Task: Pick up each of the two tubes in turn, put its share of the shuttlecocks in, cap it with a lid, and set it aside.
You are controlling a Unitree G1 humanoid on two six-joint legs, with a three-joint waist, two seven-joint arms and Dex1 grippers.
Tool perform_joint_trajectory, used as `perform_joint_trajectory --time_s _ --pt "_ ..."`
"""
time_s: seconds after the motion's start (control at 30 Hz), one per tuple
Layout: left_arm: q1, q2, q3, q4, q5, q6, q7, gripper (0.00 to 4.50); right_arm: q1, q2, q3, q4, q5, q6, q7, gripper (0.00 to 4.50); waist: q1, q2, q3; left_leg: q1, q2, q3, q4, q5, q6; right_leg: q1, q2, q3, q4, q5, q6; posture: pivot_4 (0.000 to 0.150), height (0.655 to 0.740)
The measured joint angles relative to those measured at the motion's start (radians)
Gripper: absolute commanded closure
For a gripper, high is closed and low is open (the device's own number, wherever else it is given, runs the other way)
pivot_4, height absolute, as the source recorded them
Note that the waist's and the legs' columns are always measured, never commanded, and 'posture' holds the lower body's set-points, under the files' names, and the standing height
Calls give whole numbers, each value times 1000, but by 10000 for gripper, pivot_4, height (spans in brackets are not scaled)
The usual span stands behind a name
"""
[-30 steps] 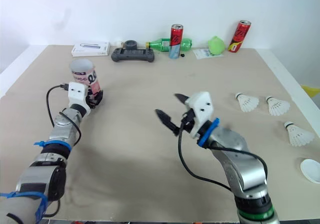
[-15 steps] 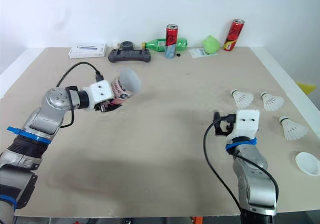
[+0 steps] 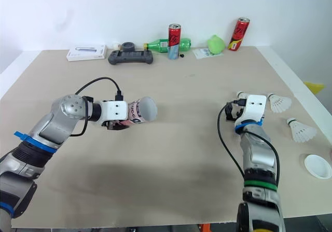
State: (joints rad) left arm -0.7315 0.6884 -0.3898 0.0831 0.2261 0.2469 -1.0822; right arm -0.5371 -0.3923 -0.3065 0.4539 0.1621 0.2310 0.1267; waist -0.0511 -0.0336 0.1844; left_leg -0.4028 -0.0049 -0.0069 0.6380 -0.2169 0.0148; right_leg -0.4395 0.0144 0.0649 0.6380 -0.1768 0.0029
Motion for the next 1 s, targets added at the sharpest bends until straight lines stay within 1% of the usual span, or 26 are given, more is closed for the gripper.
perform_joint_trajectory --time_s 0.1,0.13,0.17,0.2,0.3,0.33,0.4,0.43,0.47,0.53,0.6,0.67,0.7,0.73,0.77,0.83,0.9,0.93,1.0 --pt "0 -2 0 -1 3 0 -6 13825 -92 -9 1 163 -12 -66 6 0 -1 0 0 0 0 1 0 0 0 0 0 2 0 0 1 1500 7377" --pt "-1 -2 0 -1 6 -2 -8 14003 -132 -13 1 232 -15 -93 9 4179 -1 0 0 0 -1 2 0 0 0 0 0 2 0 1 1 1500 7377" --pt "-1 -3 0 -1 7 -3 -8 14003 -148 -15 2 261 -17 -103 11 5323 -1 0 0 0 -1 2 0 0 0 0 0 3 0 1 1 1500 7377" --pt "-1 -3 0 -1 10 -6 -7 14003 -182 -18 2 322 -21 -126 14 8560 -1 0 0 0 -1 3 0 0 0 0 0 4 0 1 1 1500 7377" --pt "-1 -3 0 3 12 -11 -4 14003 -238 -25 1 429 -24 -177 15 22372 -2 0 0 0 -1 3 0 0 1 0 0 4 0 1 1 1500 7377" --pt "-1 -3 0 3 12 -11 -2 14003 -247 -27 0 452 -24 -189 14 24706 -2 0 0 0 -1 3 0 0 1 0 0 4 0 1 1 1500 7377" --pt "-1 -4 0 4 11 -11 0 14003 -252 -32 -2 479 -24 -209 17 36459 -1 0 0 0 -1 3 0 0 1 0 -1 4 0 1 1 1500 7377" --pt "-1 -5 0 4 11 -10 2 14003 -251 -34 -2 484 -24 -215 20 38866 -1 0 0 0 -1 3 0 0 1 0 -1 5 0 1 2 1500 7377" --pt "-1 -7 0 4 11 -8 3 14003 -248 -35 -1 481 -24 -220 28 44426 -1 0 0 0 -1 3 0 0 1 0 -1 5 0 1 2 1500 7377" --pt "0 -10 1 4 10 -4 5 14003 -228 -40 4 455 -23 -230 55 44426 -1 0 0 0 -1 3 0 0 1 0 0 5 0 1 2 1500 7377" --pt "2 -15 2 2 9 2 6 14003 -164 -45 23 345 -5 -221 136 44426 -1 1 0 0 -1 3 0 0 1 0 0 5 0 1 2 1500 7377" --pt "3 -26 5 2 8 10 6 14003 -56 -64 53 123 55 -169 270 44426 2 3 -1 -1 -1 2 1 -1 2 0 0 4 1 1 2 1500 7377" --pt "3 -29 6 3 9 15 6 14003 -7 -85 78 -29 105 -119 355 44426 3 4 -1 -1 -1 2 1 -1 2 -1 -1 5 1 1 2 1500 7377" --pt "2 -31 7 5 10 18 6 14003 14 -105 92 -136 141 -78 410 44426 3 5 -1 0 -2 2 2 -1 2 0 -1 5 2 1 2 1500 7377" --pt "3 -32 7 6 11 19 7 14003 23 -121 101 -194 159 -59 439 44426 3 5 -1 0 -2 2 2 -1 2 0 -1 5 2 1 2 1500 7377" --pt "3 -43 7 11 9 22 9 14003 76 -225 133 -458 260 76 552 44426 5 5 -1 0 -2 2 3 -1 2 0 -1 4 3 1 2 1500 7377" --pt "2 -46 10 21 10 23 8 14003 80 -294 159 -638 328 180 615 44426 5 5 -1 2 -1 1 4 -1 2 1 -1 3 3 1 2 1500 7377" --pt "2 -48 11 28 10 23 9 14003 74 -324 186 -721 351 229 641 44426 5 5 -2 3 -1 1 4 -1 2 3 -1 3 3 -1 -1 1500 7377" --pt "1 -55 12 39 10 23 11 14003 64 -358 244 -809 365 289 670 44426 5 4 -2 5 -1 1 4 0 2 4 -1 2 3 -1 -2 1500 7377"
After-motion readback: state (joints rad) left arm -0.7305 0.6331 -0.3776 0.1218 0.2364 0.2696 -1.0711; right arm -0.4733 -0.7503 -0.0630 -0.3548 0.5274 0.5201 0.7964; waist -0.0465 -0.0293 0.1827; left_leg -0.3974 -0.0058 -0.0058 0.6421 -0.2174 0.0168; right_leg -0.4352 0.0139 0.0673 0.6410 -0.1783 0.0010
